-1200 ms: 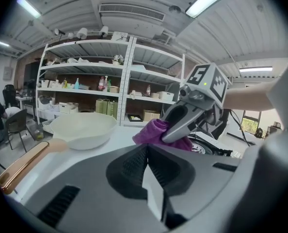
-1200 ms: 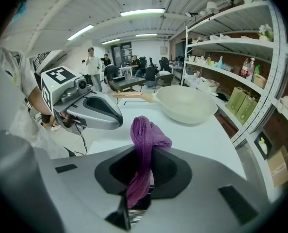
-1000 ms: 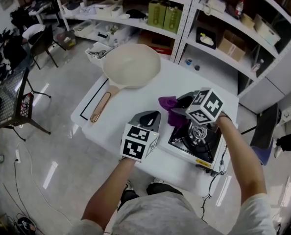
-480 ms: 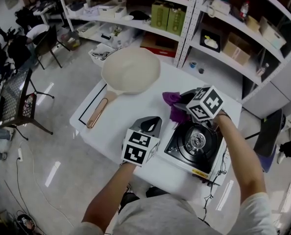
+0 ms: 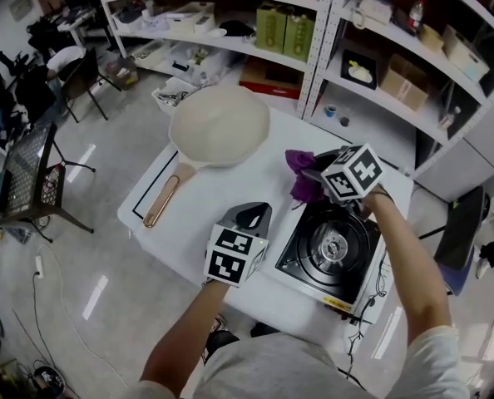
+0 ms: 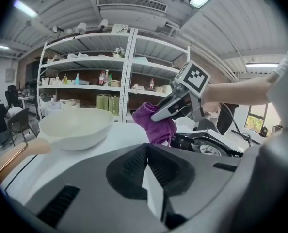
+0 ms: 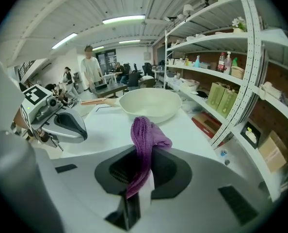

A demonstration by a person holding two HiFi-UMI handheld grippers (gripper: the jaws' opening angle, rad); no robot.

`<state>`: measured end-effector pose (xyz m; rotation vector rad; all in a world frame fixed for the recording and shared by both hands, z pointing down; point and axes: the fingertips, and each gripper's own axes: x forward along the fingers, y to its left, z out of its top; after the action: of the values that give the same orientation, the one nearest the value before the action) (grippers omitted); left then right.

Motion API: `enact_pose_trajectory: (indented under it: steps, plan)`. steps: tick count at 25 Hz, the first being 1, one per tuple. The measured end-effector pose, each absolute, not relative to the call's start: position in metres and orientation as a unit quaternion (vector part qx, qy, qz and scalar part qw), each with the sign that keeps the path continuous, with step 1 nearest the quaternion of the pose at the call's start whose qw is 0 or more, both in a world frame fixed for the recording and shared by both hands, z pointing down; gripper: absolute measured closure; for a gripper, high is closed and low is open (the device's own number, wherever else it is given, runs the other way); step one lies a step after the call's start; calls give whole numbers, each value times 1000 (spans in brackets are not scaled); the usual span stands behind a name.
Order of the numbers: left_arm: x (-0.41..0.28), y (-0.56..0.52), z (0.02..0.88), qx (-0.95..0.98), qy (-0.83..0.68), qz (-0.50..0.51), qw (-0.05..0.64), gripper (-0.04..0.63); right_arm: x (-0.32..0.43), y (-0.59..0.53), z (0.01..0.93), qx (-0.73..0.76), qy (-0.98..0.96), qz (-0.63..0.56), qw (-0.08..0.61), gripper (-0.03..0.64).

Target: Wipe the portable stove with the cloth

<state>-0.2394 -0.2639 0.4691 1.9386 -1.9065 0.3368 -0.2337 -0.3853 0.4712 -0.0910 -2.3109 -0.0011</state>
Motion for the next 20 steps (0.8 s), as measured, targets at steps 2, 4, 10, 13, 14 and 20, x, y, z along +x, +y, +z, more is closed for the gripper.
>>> enact_pose_trajectory:
  steps: [2, 4, 10, 13, 14, 20]
  plan:
    - [-239, -267, 470, 693, -681, 122, 200, 591, -233, -390, 471, -30, -917, 10, 397, 554]
    - [-238, -270, 471, 695, -680, 123, 201, 591, -234, -391, 468, -34, -922, 26, 385, 554]
    - [-235, -274, 473, 700, -674, 128, 201, 591, -241, -390, 442, -39, -948, 105, 297, 554]
    - [-232, -277, 472, 702, -671, 130, 199, 591, -241, -398, 433, -26, -955, 120, 269, 554]
    - [-231, -278, 472, 703, -671, 130, 198, 591, -241, -400, 431, -21, -956, 127, 262, 554]
    - [-229, -279, 470, 704, -669, 136, 197, 591, -234, -409, 437, -5, -955, 159, 248, 554]
